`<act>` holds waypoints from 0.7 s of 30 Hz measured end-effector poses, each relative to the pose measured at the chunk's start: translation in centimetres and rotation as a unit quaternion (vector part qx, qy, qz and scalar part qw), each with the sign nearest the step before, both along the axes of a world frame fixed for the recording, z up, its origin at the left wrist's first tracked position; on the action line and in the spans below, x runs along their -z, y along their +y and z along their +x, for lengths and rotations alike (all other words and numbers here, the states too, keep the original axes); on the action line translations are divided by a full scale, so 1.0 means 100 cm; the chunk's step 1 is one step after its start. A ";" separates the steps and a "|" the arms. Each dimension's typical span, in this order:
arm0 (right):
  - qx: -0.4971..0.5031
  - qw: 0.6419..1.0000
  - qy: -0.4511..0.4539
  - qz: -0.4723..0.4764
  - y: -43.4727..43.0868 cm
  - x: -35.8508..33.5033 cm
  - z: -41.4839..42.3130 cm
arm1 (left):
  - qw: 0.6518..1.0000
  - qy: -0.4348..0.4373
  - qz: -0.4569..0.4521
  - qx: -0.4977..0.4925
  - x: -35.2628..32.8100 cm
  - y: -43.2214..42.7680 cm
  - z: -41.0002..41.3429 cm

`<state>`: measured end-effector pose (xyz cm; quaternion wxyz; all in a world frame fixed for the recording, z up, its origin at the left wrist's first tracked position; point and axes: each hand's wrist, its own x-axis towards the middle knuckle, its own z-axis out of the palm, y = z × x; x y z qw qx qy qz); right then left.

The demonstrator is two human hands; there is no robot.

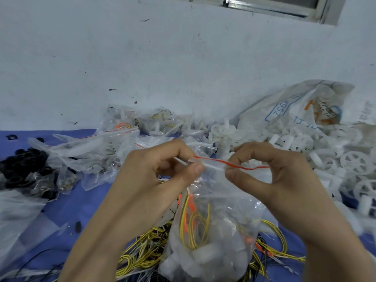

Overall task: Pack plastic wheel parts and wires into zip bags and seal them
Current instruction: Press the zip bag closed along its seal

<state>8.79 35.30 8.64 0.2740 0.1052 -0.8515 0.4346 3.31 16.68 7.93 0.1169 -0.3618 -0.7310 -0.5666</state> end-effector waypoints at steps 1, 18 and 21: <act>-0.003 1.000 -0.003 -0.004 0.000 0.000 0.000 | 1.000 0.004 -0.003 0.004 0.000 -0.001 -0.001; -0.029 0.998 0.051 0.016 -0.016 -0.003 -0.001 | 0.998 0.062 -0.010 0.009 -0.002 0.001 0.001; -0.020 0.999 0.044 0.007 -0.016 -0.003 -0.003 | 0.996 0.093 -0.006 0.002 -0.004 0.001 0.001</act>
